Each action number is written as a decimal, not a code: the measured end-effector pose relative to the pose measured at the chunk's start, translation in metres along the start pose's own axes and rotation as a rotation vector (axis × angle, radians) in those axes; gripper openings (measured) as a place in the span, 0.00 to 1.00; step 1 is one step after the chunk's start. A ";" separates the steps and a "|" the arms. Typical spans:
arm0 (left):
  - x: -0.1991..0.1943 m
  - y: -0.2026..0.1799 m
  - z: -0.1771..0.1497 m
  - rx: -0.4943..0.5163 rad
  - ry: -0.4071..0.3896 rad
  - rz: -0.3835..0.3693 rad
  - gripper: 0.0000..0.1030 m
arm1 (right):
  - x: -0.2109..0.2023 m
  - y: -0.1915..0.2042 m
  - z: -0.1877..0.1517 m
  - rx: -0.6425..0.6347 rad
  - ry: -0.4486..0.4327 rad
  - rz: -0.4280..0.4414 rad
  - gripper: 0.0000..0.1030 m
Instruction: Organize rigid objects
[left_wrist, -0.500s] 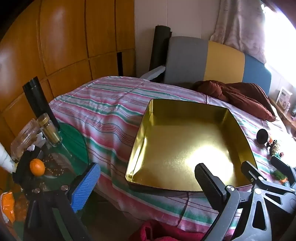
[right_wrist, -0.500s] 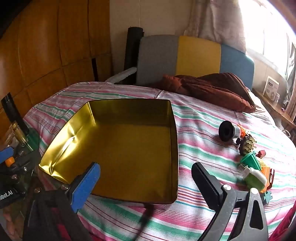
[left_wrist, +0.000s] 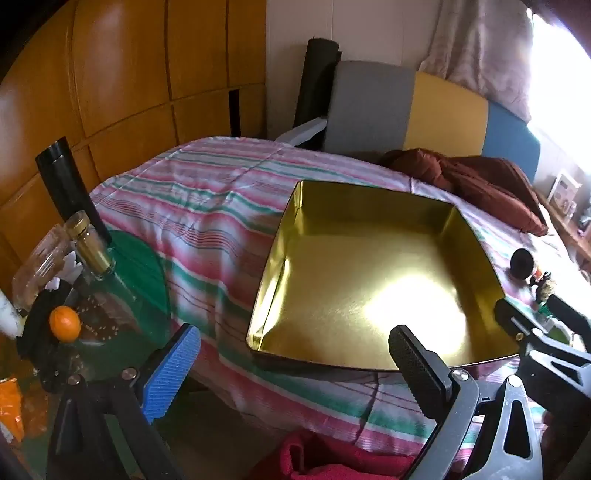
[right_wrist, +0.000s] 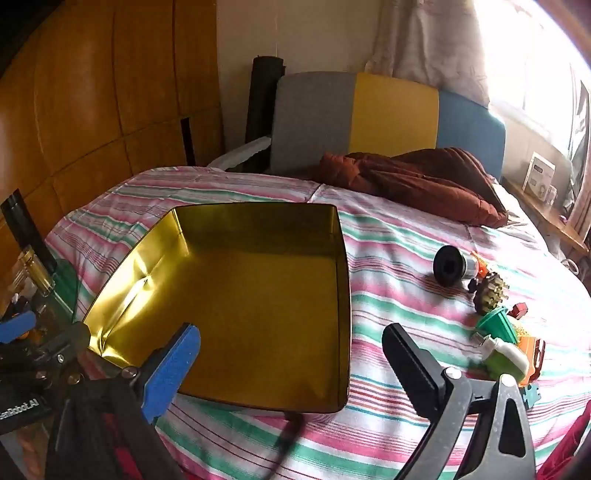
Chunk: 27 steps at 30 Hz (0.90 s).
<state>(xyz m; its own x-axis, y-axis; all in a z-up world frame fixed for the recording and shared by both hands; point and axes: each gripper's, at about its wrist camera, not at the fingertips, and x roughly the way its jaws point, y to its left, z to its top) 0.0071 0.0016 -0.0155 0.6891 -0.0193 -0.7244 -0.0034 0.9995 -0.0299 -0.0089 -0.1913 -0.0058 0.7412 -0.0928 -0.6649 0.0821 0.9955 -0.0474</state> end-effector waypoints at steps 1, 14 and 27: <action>-0.001 0.000 0.000 -0.001 -0.005 -0.003 1.00 | -0.001 0.000 0.000 -0.004 -0.004 0.000 0.98; -0.007 -0.002 0.000 0.021 -0.037 0.007 1.00 | -0.007 -0.001 0.003 -0.010 -0.023 0.009 0.98; -0.008 -0.010 0.001 0.050 -0.031 -0.022 1.00 | -0.009 -0.008 0.006 -0.026 -0.033 0.004 0.98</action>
<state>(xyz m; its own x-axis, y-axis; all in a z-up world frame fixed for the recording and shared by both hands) 0.0022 -0.0083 -0.0084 0.7107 -0.0415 -0.7022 0.0476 0.9988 -0.0108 -0.0121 -0.1982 0.0052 0.7630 -0.0888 -0.6402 0.0622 0.9960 -0.0641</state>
